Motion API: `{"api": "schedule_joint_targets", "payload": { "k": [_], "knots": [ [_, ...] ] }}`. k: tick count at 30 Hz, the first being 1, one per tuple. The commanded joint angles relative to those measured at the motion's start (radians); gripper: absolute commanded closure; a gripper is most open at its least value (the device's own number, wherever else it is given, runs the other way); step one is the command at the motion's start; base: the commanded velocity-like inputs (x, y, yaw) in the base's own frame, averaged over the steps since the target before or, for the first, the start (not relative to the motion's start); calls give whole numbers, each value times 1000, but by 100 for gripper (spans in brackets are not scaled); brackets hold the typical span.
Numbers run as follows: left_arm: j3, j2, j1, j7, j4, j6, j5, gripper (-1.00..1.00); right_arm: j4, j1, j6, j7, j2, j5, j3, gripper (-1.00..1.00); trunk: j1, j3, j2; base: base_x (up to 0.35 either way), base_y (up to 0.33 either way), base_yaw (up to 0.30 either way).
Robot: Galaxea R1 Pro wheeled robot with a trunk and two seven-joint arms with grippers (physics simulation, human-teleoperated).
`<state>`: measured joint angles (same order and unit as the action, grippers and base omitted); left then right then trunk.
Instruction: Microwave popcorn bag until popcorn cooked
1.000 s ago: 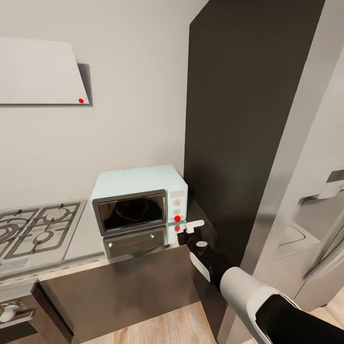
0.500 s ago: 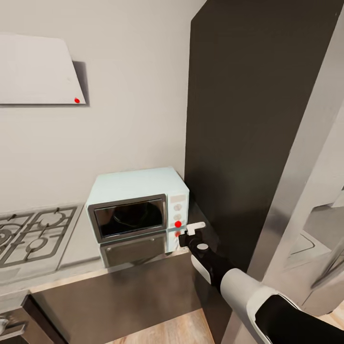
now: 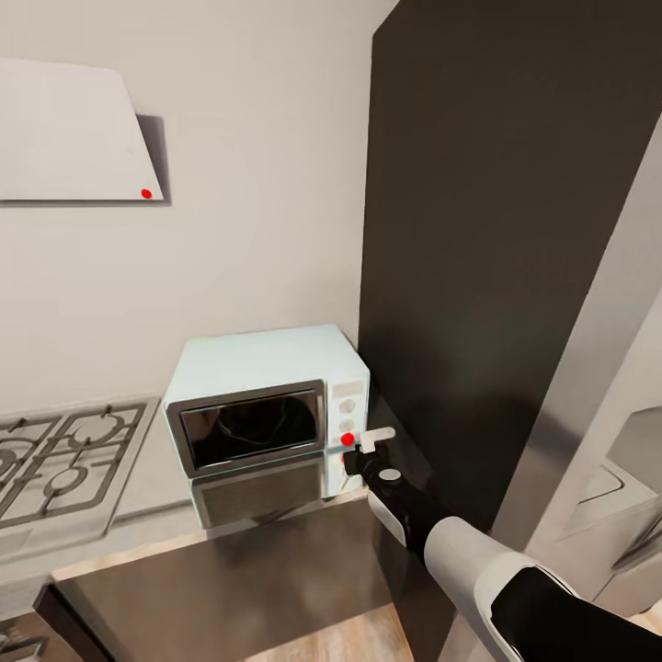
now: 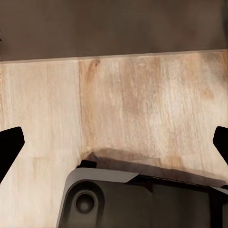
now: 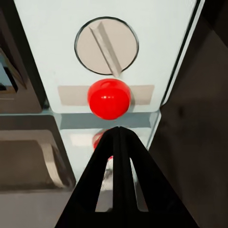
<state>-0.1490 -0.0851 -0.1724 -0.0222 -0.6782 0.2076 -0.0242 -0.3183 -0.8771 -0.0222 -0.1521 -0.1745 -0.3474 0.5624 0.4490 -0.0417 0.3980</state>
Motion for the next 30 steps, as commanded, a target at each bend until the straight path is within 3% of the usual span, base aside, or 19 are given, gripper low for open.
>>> {"api": "schedule_joint_targets", "payload": {
  "k": [1,30],
  "knots": [
    [-3,-1,0,-2,-1,1,-3,-100,1,-1,-2,-6,0,-9,8,100,1,-2,2,116,54,0],
    [-3,-1,-1,-2,-1,1,-8,-100,1,-1,-1,-5,0,-9,8,100,1,-2,2,33,6,0]
  ]
}}
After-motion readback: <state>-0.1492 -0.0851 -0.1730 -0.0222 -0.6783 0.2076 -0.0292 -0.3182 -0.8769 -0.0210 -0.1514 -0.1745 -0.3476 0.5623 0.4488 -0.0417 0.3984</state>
